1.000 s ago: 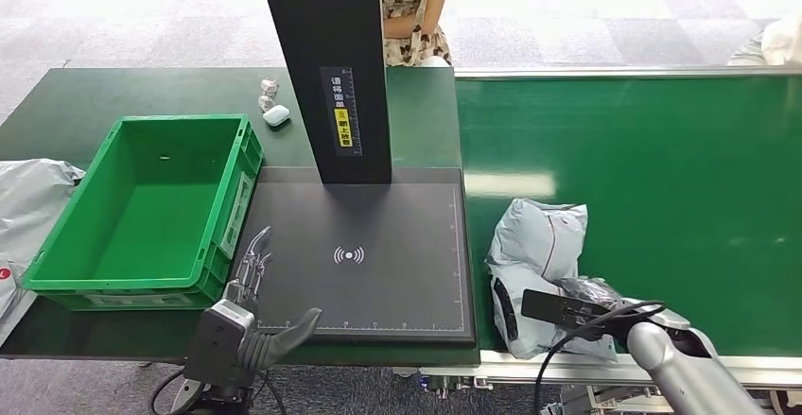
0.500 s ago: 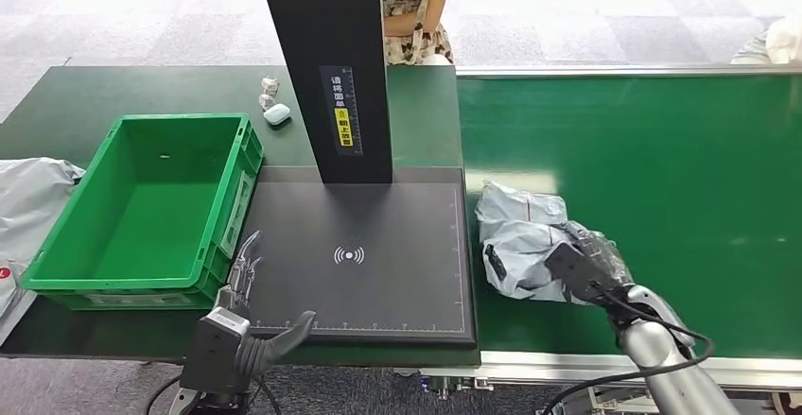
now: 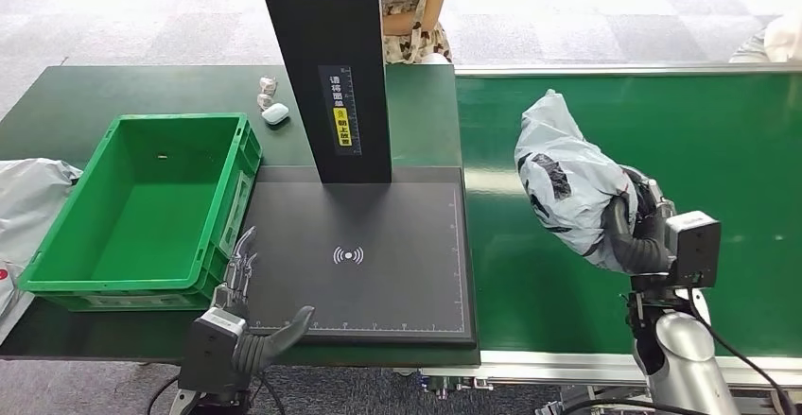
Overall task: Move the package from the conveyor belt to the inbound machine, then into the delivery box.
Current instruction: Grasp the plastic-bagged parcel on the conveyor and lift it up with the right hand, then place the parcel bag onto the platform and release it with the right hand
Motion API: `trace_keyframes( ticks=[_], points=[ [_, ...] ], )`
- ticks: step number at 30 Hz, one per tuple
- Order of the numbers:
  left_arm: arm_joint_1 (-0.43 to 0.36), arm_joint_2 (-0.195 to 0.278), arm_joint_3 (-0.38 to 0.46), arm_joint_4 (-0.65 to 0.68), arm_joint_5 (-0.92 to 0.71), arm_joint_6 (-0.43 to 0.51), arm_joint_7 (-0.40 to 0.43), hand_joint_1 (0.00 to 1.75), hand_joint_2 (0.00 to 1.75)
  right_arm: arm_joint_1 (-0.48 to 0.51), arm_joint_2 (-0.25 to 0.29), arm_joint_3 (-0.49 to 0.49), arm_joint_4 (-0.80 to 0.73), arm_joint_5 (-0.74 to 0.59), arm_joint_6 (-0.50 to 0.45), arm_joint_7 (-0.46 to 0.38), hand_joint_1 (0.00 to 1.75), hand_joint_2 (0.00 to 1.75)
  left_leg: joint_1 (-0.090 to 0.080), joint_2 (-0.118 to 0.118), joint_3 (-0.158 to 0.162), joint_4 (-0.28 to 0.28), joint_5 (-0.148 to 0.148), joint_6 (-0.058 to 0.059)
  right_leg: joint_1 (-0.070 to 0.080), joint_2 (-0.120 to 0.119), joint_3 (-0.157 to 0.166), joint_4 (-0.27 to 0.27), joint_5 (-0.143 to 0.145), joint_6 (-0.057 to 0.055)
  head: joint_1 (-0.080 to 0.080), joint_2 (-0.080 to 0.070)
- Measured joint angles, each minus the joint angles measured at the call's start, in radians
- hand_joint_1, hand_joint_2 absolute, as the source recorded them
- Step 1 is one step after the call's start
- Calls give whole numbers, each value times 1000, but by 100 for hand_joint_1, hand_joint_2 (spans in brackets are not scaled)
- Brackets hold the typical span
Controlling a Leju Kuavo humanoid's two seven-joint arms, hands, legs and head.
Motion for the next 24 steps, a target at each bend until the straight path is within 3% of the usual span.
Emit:
trace_keyframes(
  ticks=[6, 10, 19, 24],
  points=[
    [9, -5, 0, 0, -1, 13, -14, 0, 175, 0, 36, 2, -52, -70, 21, -20, 175, 175, 0, 0, -1, 0, 0, 0, 0, 0, 0, 0, 0, 0, 0, 0],
    [20, -8, 3, -13, -6, 46, -35, 0, 175, -22, 53, 62, -49, -82, 63, -1, 175, 175, 0, 0, -1, -1, 0, 0, 0, 0, -1, 0, 0, 0, 0, 0],
    [25, -9, 4, -17, -6, 53, -36, 0, 175, -41, 61, 98, -42, -83, 63, 0, 175, 175, 0, 0, -1, 0, 0, 0, 0, 0, -1, 0, 0, 0, 0, 0],
    [25, -15, 15, -27, 15, 104, -72, 0, 175, -95, 77, 164, 5, -94, 139, 44, 175, 175, 0, 4, -1, -1, 0, 0, 0, 3, -1, 0, 1, -1, 0, 0]
  ],
)
